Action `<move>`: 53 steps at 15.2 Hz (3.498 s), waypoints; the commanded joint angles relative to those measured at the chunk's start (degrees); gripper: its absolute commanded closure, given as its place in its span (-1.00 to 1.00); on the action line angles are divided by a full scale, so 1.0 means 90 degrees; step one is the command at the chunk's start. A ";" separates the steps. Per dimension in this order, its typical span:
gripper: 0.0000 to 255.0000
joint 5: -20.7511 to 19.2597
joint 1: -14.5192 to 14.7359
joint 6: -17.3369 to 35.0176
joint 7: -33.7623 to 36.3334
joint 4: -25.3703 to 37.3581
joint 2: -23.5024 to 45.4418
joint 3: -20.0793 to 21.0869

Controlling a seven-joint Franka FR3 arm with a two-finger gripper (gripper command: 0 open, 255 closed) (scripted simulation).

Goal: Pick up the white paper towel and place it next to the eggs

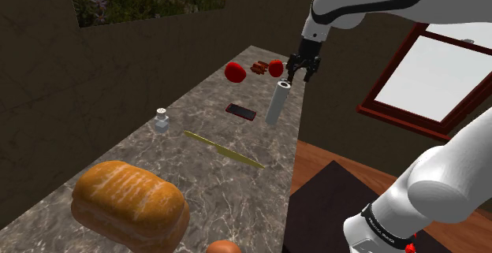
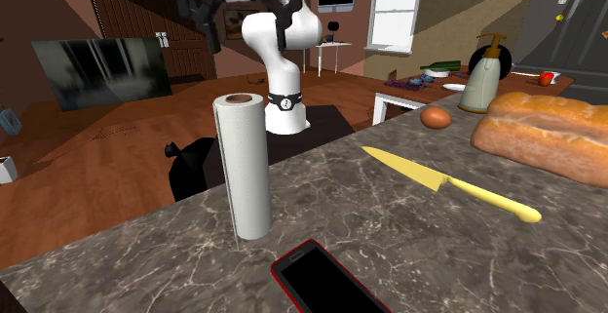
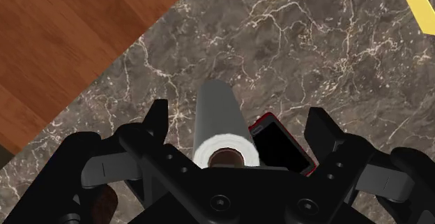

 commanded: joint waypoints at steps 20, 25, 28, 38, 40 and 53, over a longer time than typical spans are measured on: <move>-1.00 0.0477 -0.0114 0.0731 -0.0348 0.1130 0.1834 -0.0070; 1.00 0.0477 -0.0114 0.0730 -0.0348 0.1131 0.1834 -0.0070; 1.00 0.0477 -0.0114 0.0729 -0.0348 0.1132 0.1835 -0.0070; 1.00 0.0435 -0.0114 0.0260 -0.0294 0.1469 0.1697 -0.0079; 1.00 0.0424 -0.0114 0.0100 -0.0278 0.1595 0.1662 -0.0082; 1.00 0.0386 -0.0131 -0.0978 -0.0187 0.2583 0.1567 -0.0096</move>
